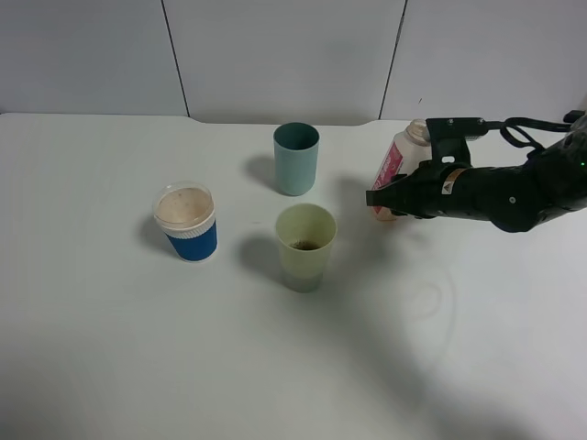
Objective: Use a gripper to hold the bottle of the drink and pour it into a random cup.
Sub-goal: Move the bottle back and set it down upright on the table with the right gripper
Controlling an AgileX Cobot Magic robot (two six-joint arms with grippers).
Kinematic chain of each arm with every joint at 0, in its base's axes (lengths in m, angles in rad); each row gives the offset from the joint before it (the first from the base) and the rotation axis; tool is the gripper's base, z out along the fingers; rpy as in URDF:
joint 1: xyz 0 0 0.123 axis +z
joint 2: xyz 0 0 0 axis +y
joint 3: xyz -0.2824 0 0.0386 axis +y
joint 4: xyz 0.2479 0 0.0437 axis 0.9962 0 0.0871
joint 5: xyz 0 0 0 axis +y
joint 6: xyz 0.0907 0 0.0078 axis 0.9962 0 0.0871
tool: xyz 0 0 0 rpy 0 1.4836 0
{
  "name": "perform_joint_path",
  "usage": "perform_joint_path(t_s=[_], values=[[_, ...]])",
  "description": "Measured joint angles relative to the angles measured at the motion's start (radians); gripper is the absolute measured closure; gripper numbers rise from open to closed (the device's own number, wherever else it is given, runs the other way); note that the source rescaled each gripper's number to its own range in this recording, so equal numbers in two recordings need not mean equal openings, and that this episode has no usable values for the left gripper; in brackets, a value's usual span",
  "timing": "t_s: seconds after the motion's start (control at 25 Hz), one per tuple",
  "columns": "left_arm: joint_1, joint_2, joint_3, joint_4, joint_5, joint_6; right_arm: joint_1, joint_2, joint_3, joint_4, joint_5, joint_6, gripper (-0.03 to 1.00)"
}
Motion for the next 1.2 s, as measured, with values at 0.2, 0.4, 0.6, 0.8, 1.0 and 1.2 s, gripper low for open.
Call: perform_joint_path(t_s=[0.2, 0.4, 0.6, 0.8, 1.0, 1.2], values=[[0.0, 0.0, 0.0, 0.0, 0.0, 0.0, 0.0, 0.0, 0.0, 0.0, 0.034, -0.015, 0.97], [0.0, 0.0, 0.0, 0.0, 0.0, 0.0, 0.0, 0.0, -0.002, -0.001, 0.04, -0.045, 0.97], [0.0, 0.0, 0.0, 0.0, 0.0, 0.0, 0.0, 0.0, -0.002, -0.001, 0.041, -0.068, 0.97], [0.0, 0.0, 0.0, 0.0, 0.0, 0.0, 0.0, 0.0, -0.002, -0.002, 0.044, -0.097, 0.97], [0.0, 0.0, 0.0, 0.0, 0.0, 0.0, 0.0, 0.0, -0.002, -0.003, 0.045, -0.121, 0.97], [0.0, 0.0, 0.0, 0.0, 0.0, 0.0, 0.0, 0.0, -0.002, -0.023, 0.046, -0.122, 0.97]])
